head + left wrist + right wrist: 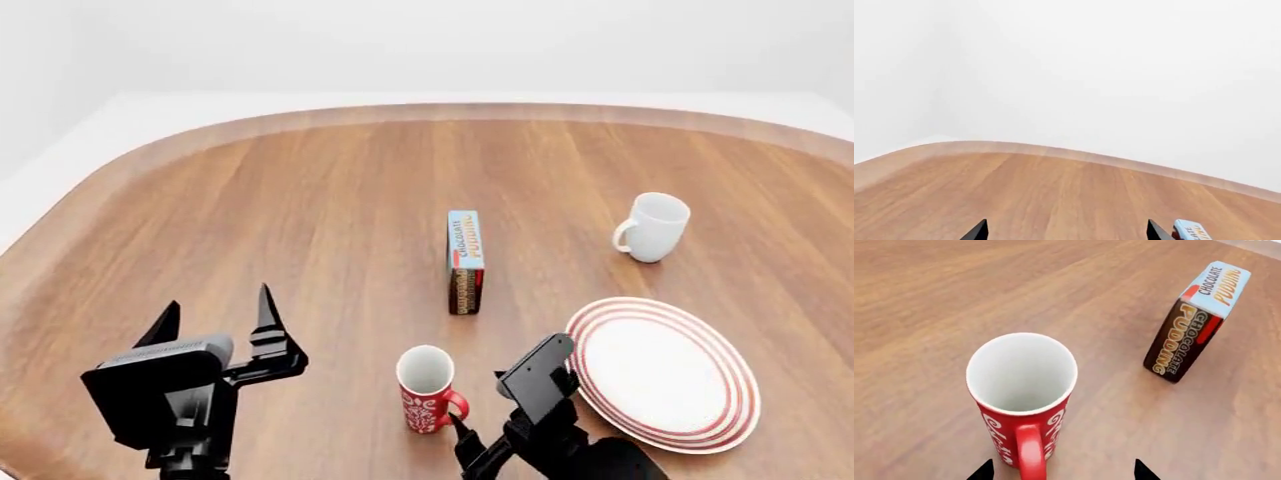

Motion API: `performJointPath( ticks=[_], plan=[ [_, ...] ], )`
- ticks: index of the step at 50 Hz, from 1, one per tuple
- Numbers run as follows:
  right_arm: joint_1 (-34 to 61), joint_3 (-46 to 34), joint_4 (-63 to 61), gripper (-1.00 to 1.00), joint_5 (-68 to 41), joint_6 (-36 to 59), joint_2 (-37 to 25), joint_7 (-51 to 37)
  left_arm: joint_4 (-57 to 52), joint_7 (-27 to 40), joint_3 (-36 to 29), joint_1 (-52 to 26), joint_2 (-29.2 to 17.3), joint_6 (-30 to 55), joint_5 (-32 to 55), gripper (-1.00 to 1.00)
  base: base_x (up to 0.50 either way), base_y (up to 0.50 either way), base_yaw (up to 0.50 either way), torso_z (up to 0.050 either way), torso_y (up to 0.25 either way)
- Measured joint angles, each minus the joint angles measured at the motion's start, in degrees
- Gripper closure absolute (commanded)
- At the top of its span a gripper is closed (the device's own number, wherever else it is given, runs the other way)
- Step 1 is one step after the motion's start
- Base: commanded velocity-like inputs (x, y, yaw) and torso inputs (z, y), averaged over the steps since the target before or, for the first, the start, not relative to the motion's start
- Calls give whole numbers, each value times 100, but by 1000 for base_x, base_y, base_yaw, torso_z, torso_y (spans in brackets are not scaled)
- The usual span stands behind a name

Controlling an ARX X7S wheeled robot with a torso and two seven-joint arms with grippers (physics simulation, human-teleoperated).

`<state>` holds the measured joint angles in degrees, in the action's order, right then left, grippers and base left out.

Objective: Pick up the red mug and put it on the plate

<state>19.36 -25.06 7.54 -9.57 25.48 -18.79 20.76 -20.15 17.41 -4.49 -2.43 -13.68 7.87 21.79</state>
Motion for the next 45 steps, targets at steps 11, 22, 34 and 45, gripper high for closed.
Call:
performJointPath(
  ticks=[11,22,34,45],
  plan=[
    [218,-222,437,-100,70,-73,119,151,-40,31,-35,-3,-20,21,37,-100,0,0,0,0,0],
    [413,-353,851,-100,101,-126,228,247,-83,63,-60,-11,-41,42,80,-100,0,0,0,0,0],
    [539,-487,1088,-100,135,-107,302,312,-123,102,-74,-15,-64,58,128,-100,0,0,0,0,0],
    [558,-629,1115,100,190,-74,318,338,-193,132,-76,11,-92,69,188,-100,0,0,0,0,0]
  ],
)
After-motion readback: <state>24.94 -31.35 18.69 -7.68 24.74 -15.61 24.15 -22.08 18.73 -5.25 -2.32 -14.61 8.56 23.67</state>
